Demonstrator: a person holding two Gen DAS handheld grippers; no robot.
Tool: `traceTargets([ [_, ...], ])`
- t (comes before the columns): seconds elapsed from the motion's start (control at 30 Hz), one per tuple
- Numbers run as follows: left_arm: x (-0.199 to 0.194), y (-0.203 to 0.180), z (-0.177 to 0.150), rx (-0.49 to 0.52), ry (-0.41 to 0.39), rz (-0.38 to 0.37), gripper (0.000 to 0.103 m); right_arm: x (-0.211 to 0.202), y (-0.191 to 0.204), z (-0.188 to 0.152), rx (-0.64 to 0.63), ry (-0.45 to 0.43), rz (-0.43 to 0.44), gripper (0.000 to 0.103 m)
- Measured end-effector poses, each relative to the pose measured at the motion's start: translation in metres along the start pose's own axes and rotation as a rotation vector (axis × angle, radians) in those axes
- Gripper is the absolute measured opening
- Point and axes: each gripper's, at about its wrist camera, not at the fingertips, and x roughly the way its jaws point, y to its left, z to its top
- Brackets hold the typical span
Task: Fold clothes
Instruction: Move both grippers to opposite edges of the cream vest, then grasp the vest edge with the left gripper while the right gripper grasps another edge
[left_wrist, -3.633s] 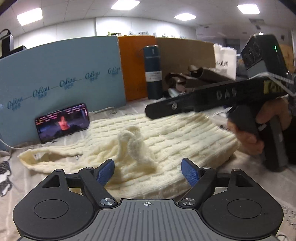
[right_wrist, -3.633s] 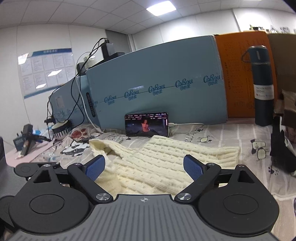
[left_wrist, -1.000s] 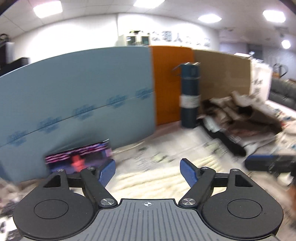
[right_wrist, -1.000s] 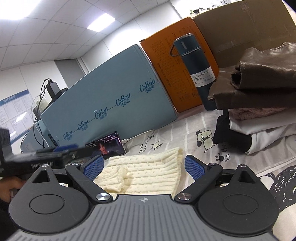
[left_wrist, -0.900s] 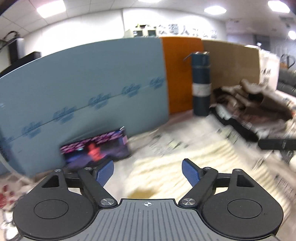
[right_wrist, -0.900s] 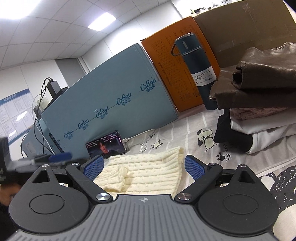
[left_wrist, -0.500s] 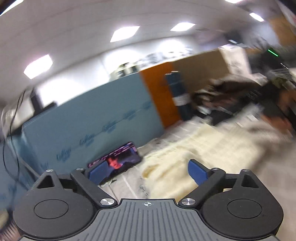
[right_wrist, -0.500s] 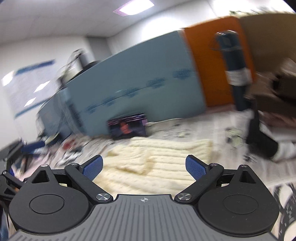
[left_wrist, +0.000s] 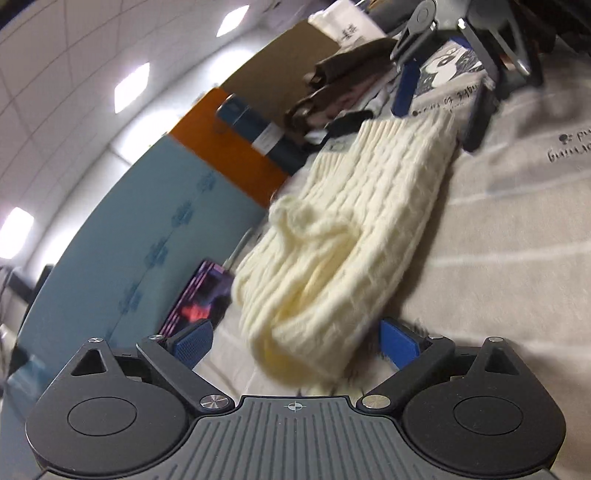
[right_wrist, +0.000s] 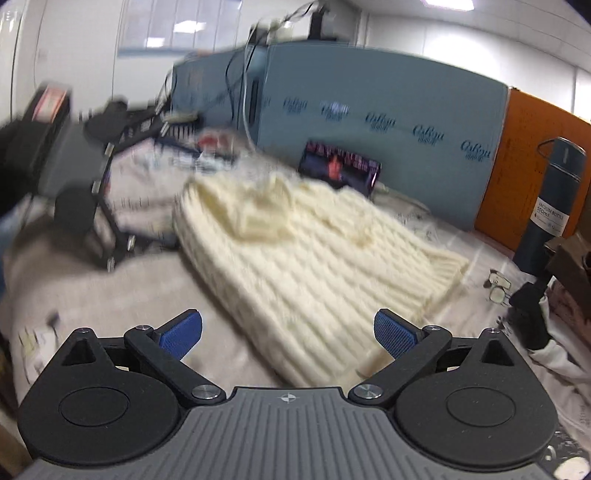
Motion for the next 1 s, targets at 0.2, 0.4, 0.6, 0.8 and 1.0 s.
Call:
traceTargets([
  [0.2,0.012,0.007,0.003,0.0,-0.052,-0.063,0.077,0.013,0.007,-0.005,-0.17,0.03,-0.101,0.1],
  [0.4,0.016,0.033,0.005,-0.158,-0.102,-0.102,0.05,0.012,-0.002,-0.01,-0.264,-0.067,-0.181,0.092],
  [0.6,0.016,0.026,0.008,-0.151,-0.103,-0.134,0.026,0.01,-0.002,-0.012,-0.292,-0.067,-0.092,0.026],
  [0.8,-0.016,0.017,0.014,-0.116,-0.099,-0.186,0.022,-0.013,-0.001,-0.014,-0.251,-0.082,-0.019,0.022],
  [1.0,-0.033,0.04,0.024,-0.176,-0.152,-0.3,0.022,-0.048,-0.006,-0.018,-0.11,-0.138,0.079,0.022],
])
